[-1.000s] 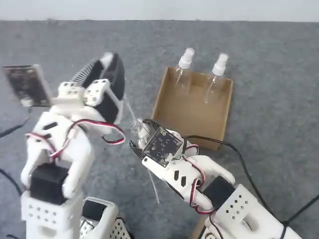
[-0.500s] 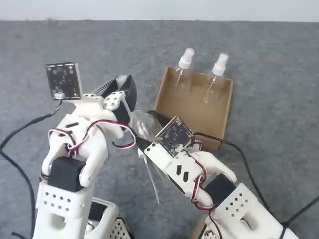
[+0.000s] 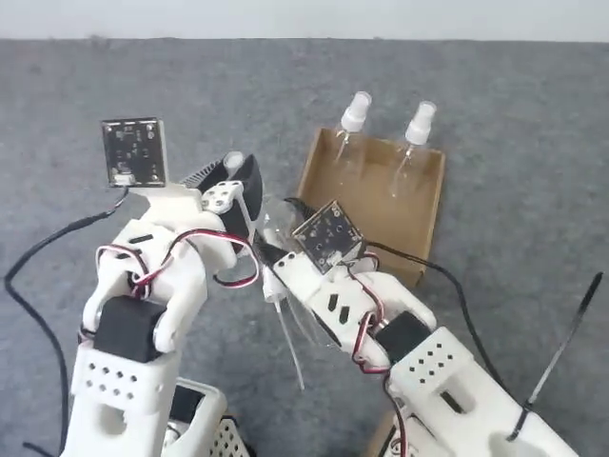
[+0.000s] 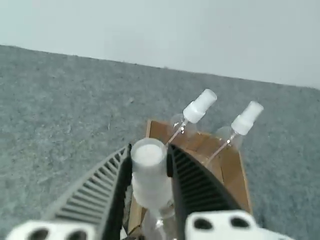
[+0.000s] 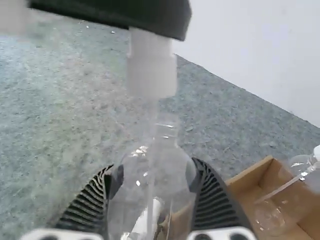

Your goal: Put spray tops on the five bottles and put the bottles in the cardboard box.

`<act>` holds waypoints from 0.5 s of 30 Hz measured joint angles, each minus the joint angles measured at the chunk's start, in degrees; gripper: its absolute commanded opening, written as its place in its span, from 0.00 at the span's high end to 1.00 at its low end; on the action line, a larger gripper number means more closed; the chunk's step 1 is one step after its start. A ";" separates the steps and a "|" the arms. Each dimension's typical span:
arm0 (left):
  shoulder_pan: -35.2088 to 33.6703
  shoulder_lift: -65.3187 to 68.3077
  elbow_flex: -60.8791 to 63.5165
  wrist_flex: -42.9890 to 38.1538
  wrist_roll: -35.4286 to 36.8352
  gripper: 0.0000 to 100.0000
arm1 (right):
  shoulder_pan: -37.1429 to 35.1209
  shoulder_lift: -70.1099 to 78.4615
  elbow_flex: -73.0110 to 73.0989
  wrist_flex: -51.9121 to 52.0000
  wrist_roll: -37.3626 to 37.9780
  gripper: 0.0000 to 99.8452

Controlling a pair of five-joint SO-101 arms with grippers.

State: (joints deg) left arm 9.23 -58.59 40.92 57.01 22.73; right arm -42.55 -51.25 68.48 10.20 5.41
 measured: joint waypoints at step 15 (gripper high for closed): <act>0.26 0.00 -1.85 0.35 -3.34 0.88 | -2.29 0.00 -0.09 -0.53 0.00 0.99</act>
State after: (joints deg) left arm 9.49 -58.59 39.08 57.36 19.38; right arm -44.84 -51.25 68.40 9.67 5.41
